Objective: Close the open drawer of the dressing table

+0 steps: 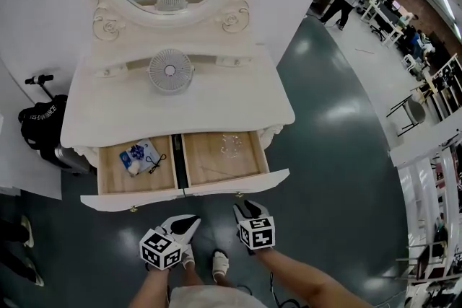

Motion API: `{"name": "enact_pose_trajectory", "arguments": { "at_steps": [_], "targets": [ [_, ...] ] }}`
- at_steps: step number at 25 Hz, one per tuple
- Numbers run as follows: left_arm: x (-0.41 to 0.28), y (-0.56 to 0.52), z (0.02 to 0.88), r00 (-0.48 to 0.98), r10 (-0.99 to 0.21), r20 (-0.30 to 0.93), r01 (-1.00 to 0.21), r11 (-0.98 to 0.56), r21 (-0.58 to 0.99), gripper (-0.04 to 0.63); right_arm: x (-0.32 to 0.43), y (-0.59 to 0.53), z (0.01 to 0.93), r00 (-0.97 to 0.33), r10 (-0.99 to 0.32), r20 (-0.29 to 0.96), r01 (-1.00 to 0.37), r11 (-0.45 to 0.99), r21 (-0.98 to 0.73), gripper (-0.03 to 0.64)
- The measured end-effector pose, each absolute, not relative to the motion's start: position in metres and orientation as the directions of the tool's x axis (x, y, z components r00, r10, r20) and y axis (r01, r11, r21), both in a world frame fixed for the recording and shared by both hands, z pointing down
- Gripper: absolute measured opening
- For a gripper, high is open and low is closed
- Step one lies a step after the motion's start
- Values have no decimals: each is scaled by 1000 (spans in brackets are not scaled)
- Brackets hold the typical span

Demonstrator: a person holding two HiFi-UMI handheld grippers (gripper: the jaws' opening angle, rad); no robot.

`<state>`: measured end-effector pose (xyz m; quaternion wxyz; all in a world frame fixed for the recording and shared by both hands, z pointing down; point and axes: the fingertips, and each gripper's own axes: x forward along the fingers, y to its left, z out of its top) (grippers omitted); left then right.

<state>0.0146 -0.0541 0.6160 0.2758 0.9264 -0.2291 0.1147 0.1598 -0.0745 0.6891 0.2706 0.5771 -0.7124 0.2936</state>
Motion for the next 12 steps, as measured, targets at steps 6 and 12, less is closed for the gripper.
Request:
{"name": "enact_pose_trajectory", "arguments": {
  "at_steps": [6,12],
  "targets": [
    [12,-58,621,874,-341,345,-475,-748,464,11,170,-82,709,-153,-633,759,-988,108,-109,149],
    [14,-64,630,877,-321,358,-466,-750,470,11,177,-93,727,-148,-606,781,-988,60,-141,169]
  ]
}}
